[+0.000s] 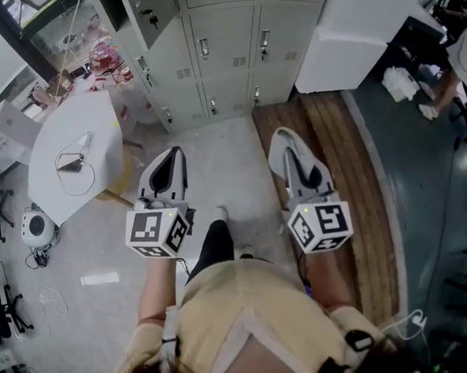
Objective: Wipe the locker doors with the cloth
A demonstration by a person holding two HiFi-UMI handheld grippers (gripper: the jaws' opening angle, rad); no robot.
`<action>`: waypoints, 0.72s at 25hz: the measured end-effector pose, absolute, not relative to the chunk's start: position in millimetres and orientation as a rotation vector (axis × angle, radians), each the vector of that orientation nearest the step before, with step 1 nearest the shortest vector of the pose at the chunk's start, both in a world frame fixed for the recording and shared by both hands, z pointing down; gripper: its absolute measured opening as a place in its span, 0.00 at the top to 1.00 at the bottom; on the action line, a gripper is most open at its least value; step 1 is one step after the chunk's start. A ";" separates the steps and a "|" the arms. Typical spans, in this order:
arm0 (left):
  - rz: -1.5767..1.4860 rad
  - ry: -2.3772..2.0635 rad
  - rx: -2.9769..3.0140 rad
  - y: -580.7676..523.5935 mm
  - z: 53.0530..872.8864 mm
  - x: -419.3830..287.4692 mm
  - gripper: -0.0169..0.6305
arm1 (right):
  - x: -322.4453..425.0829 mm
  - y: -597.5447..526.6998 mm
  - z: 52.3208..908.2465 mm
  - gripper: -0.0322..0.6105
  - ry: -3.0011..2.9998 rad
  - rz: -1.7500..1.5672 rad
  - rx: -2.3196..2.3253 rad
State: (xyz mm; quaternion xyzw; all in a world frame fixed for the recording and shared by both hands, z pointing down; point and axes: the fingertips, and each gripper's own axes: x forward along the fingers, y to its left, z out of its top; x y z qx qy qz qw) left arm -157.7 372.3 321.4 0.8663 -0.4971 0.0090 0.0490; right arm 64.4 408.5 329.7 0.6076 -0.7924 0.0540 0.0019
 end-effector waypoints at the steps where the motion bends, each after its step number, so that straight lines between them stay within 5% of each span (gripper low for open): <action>1: 0.027 -1.503 2.650 365.4 322.6 -156.9 0.97 | 61.9 401.8 330.9 0.94 -2.482 0.165 1.906; 18: 0.126 -1.503 2.696 200.7 342.7 -196.5 0.97 | 10.8 231.4 345.2 0.93 -2.379 0.186 1.931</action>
